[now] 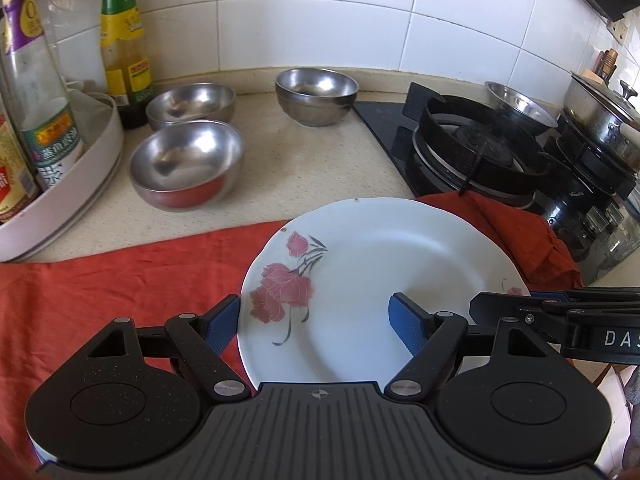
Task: Organize plates and bowls
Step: 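Lower the small pink-flower plate onto the plate stack and open both tools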
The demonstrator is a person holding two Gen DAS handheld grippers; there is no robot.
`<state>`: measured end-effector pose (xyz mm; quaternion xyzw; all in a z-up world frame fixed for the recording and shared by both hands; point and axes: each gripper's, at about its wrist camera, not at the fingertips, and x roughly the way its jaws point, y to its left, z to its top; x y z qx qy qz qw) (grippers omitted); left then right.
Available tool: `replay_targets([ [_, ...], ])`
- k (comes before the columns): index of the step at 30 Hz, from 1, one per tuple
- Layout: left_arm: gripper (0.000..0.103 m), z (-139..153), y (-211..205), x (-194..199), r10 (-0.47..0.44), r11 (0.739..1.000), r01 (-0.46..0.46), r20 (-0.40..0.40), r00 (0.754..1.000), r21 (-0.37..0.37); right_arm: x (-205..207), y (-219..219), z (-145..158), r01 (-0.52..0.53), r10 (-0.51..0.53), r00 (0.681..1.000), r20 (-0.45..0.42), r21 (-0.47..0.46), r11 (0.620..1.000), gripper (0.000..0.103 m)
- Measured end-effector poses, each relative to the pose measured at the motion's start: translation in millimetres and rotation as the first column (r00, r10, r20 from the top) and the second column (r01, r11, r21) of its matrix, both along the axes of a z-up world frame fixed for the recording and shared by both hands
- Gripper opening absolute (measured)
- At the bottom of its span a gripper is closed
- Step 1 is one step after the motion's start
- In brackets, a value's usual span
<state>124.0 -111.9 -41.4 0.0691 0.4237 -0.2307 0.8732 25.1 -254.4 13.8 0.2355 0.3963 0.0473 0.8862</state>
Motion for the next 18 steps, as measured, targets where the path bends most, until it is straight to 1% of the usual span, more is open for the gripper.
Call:
replay_targets([
  [7, 0.084, -4.9, -12.2, -3.8, -0.002, 1.0, 0.002, -0.01, 1.0, 0.015, -3.8, -10.0, -5.2, -0.002, 0.002, 1.0, -0.017, 0.004, 1.0, 0.039],
  [13, 0.085, -6.7, -16.3, -5.8, 0.007, 1.0, -0.007, -0.011, 1.0, 0.025, -3.7, -13.3, -8.3, -0.018, 0.019, 0.999, -0.027, 0.009, 1.0, 0.039],
  [18, 0.085, -11.7, -16.3, -5.2, 0.018, 0.999, -0.017, -0.027, 0.999, 0.033, -2.1, -13.4, -12.8, -0.031, 0.032, 0.999, -0.044, 0.011, 0.999, 0.039],
])
